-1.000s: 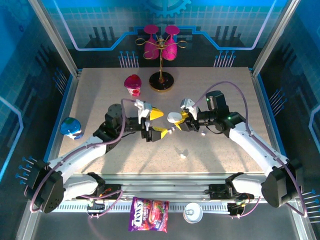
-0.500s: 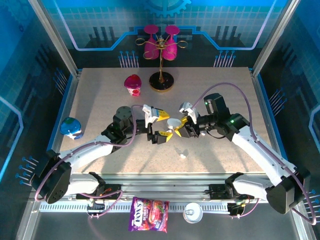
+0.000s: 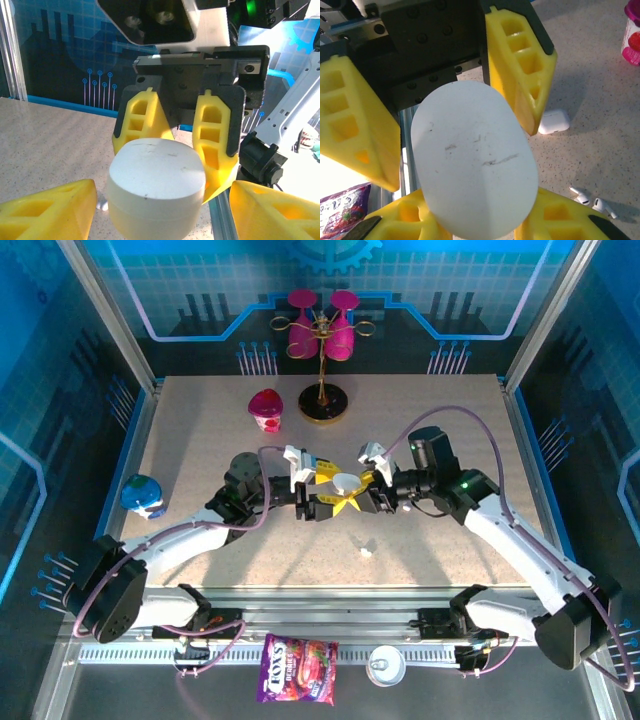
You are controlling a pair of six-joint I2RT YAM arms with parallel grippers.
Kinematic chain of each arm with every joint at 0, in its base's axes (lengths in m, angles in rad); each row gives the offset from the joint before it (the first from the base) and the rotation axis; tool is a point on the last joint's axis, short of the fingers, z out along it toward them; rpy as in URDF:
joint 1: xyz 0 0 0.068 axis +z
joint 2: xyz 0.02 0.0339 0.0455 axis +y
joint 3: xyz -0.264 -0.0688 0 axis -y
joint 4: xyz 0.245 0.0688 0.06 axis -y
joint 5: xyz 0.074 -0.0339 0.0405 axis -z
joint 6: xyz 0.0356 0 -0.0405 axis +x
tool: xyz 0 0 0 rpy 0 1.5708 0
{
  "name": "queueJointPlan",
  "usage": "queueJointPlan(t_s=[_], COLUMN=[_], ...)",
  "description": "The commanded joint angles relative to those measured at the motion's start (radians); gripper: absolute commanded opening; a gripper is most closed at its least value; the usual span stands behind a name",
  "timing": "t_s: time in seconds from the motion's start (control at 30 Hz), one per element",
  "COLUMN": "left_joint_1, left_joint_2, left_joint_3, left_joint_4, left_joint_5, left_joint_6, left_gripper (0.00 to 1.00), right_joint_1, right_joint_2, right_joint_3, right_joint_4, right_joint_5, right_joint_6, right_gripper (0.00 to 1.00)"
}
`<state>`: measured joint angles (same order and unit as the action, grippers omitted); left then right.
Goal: Insert wireless bluetooth earbuds into charging case
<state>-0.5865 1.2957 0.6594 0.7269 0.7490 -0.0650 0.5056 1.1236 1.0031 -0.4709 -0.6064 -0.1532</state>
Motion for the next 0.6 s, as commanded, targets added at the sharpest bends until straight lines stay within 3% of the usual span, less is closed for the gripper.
queueJointPlan(t_s=[0.0, 0.23, 0.47, 0.57], left_joint_1=[-0.007, -0.006, -0.006, -0.006], left_joint_2=[0.013, 0.011, 0.007, 0.008], left_joint_3=[0.017, 0.022, 0.022, 0.025], left_joint_4=[0.050, 0.078, 0.079, 0.077], left_joint_5=[0.027, 0.033, 0.051, 0.064], left_joint_6=[-0.032, -0.047, -0.041, -0.031], left_gripper=[0.70, 0.55, 0.49, 0.42], right_joint_1=[0.013, 0.014, 0.014, 0.016], right_joint_2=[-0.030, -0.017, -0.012, -0.005], right_joint_3=[-0.018, -0.023, -0.022, -0.020], right_joint_4=[0.067, 0.086, 0.070, 0.062], right_joint_5=[-0.024, -0.033, -0.052, -0.054], right_joint_6=[0.026, 0.043, 0.026, 0.023], right_gripper=[0.24, 0.24, 0.24, 0.24])
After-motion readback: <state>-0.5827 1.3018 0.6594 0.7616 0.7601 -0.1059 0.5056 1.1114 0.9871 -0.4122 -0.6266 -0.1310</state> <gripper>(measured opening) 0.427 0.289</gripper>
